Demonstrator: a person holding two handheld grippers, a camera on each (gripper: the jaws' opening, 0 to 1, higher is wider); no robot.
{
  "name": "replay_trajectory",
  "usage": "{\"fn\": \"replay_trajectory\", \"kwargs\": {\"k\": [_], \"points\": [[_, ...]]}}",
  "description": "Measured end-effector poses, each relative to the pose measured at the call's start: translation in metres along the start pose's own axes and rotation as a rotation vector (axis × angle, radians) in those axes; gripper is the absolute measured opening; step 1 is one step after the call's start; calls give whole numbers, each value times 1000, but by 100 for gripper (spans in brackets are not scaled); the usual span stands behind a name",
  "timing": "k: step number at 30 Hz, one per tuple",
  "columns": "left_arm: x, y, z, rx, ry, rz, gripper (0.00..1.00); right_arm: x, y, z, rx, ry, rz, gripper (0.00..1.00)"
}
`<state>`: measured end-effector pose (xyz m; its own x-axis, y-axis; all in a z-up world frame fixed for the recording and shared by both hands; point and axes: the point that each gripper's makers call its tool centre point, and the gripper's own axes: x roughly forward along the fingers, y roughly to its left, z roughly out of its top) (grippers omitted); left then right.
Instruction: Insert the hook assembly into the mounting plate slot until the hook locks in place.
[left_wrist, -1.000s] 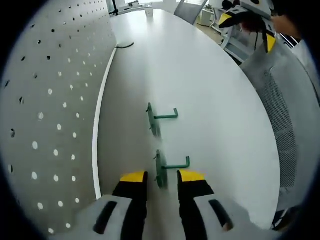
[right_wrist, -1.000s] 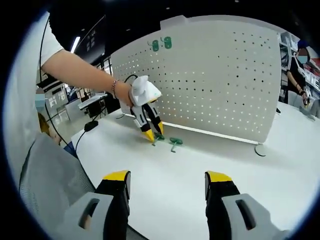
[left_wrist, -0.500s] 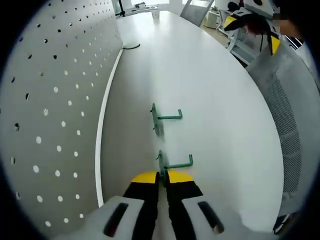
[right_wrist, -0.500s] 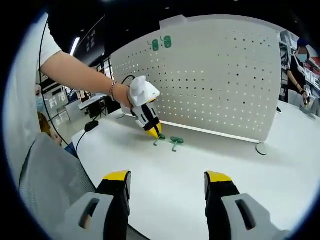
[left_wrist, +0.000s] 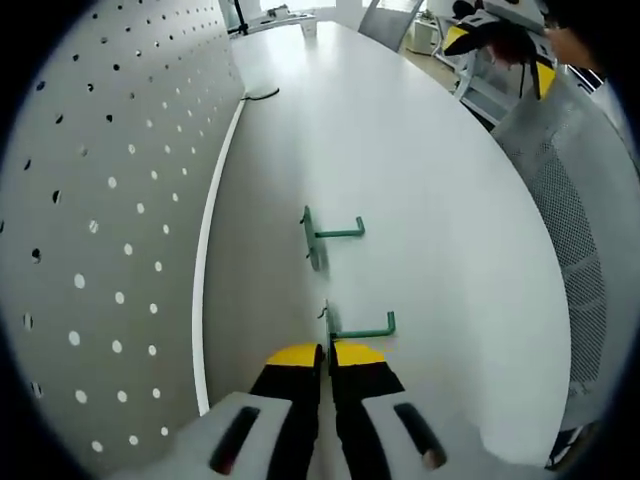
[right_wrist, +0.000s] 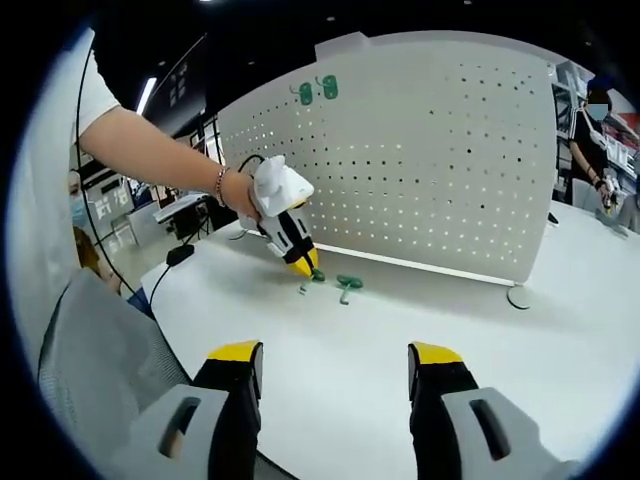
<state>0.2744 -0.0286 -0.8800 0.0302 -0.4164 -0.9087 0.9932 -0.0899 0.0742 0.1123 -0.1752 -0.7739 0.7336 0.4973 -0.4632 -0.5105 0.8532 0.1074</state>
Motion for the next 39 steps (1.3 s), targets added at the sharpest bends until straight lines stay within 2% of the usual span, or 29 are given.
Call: {"fn": "replay_trajectory", "kwargs": {"k": [11,15,17,19,20,22,25,29,33,39], "points": [[1,0,-1,19,0,3,4,0,-1,3,4,-9,-3,56],[1,1,-1,0,-14,10,3,0,-2,4,4,-13,-4,56],[0,1,-1,-34,-24,9,3,0,-2,4,4,-13,-4,56],[-2,7,-2,-18,-33,45,3,0,0,4,4,-11,0,56],[-6,11,5,-53,-77,62,3,0,0,4,4,-13,2,56],[-14,12,9,-70,-129,66,3,-1,-3,6,17,-26,-4,56],[-19,12,13,-55,-159,83,3,-1,-4,7,11,-27,-6,56],[-27,16,18,-77,-209,100,3,-2,-3,8,13,-33,-6,56],[-32,15,21,-66,-226,108,3,-2,-3,8,11,-35,-5,56],[-44,17,32,-83,-282,135,2,-1,-1,9,7,-39,0,57]]}}
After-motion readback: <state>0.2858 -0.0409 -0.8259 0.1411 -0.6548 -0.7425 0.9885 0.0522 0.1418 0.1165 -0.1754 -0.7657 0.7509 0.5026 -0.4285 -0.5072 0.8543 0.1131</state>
